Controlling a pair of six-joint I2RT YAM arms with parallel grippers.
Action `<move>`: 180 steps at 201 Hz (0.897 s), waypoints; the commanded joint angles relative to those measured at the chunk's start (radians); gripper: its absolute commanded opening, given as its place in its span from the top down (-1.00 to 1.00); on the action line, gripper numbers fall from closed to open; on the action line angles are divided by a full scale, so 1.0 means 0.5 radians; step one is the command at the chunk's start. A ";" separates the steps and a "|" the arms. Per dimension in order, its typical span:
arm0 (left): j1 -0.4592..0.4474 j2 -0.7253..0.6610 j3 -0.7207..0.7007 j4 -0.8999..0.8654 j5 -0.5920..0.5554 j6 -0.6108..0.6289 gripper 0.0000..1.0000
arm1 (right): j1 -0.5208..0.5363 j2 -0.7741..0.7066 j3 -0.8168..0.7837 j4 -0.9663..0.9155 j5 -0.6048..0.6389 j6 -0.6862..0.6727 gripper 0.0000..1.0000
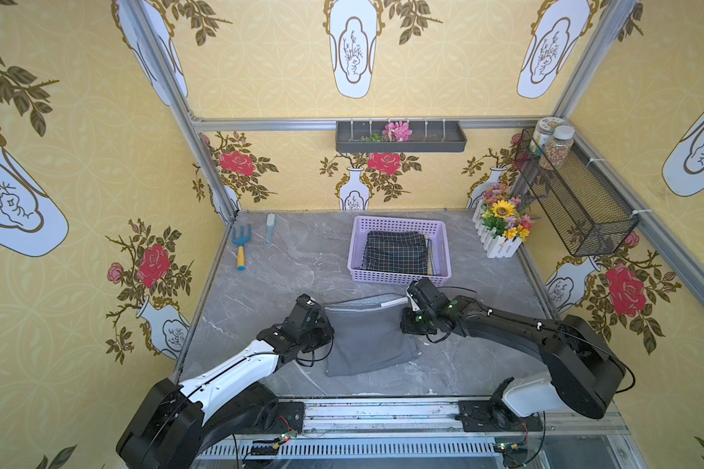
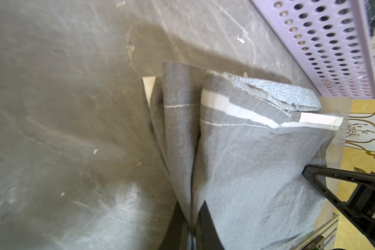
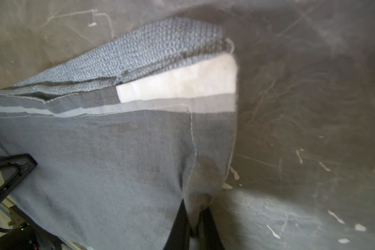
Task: Put the folded pillowcase in the basket
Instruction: Pick up the pillowcase from the center of the board.
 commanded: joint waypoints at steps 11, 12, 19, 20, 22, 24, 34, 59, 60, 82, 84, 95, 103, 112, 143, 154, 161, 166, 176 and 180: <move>0.003 -0.067 0.076 -0.152 -0.075 0.027 1.00 | 0.001 -0.102 0.060 -0.122 0.086 -0.022 1.00; 0.003 -0.070 0.081 -0.155 -0.076 0.029 1.00 | 0.001 -0.107 0.062 -0.125 0.086 -0.024 1.00; 0.006 -0.081 0.109 -0.191 -0.086 0.040 1.00 | 0.001 -0.128 0.079 -0.138 0.093 -0.031 1.00; 0.004 -0.083 0.113 -0.196 -0.087 0.042 1.00 | 0.001 -0.131 0.081 -0.141 0.094 -0.032 1.00; 0.006 -0.087 0.121 -0.207 -0.094 0.046 1.00 | 0.000 -0.135 0.090 -0.146 0.095 -0.034 1.00; 0.006 -0.090 0.130 -0.216 -0.096 0.049 1.00 | 0.001 -0.144 0.094 -0.152 0.098 -0.035 1.00; 0.006 -0.107 0.174 -0.260 -0.107 0.066 1.00 | -0.001 -0.174 0.117 -0.174 0.109 -0.043 1.00; 0.016 -0.131 0.279 -0.336 -0.120 0.116 1.00 | -0.005 -0.248 0.175 -0.220 0.137 -0.062 1.00; 0.016 -0.133 0.282 -0.338 -0.120 0.118 1.00 | -0.005 -0.249 0.177 -0.223 0.137 -0.065 1.00; 0.027 -0.132 0.372 -0.367 -0.116 0.188 1.00 | -0.033 -0.307 0.222 -0.256 0.146 -0.087 1.00; 0.028 -0.129 0.379 -0.368 -0.116 0.193 1.00 | -0.037 -0.309 0.227 -0.261 0.147 -0.091 1.00; 0.032 -0.124 0.418 -0.374 -0.122 0.217 1.00 | -0.064 -0.336 0.248 -0.274 0.141 -0.108 1.00; 0.041 -0.117 0.448 -0.371 -0.122 0.236 1.00 | -0.089 -0.353 0.261 -0.281 0.136 -0.123 1.00; 0.049 -0.105 0.479 -0.362 -0.126 0.256 1.00 | -0.121 -0.373 0.268 -0.283 0.117 -0.138 1.00; 0.078 -0.015 0.622 -0.300 -0.117 0.355 1.00 | -0.262 -0.403 0.307 -0.278 0.029 -0.194 1.00; 0.093 0.038 0.690 -0.260 -0.100 0.398 1.00 | -0.309 -0.406 0.329 -0.280 0.008 -0.211 1.00; 0.101 0.079 0.737 -0.239 -0.091 0.429 1.00 | -0.336 -0.406 0.342 -0.278 -0.007 -0.223 1.00; 0.108 0.111 0.775 -0.228 -0.083 0.449 1.00 | -0.351 -0.406 0.357 -0.280 -0.014 -0.232 1.00; 0.118 0.181 0.861 -0.211 -0.064 0.492 1.00 | -0.377 -0.404 0.384 -0.282 -0.016 -0.253 1.00; 0.125 0.212 0.898 -0.209 -0.057 0.508 1.00 | -0.389 -0.400 0.398 -0.289 -0.015 -0.258 1.00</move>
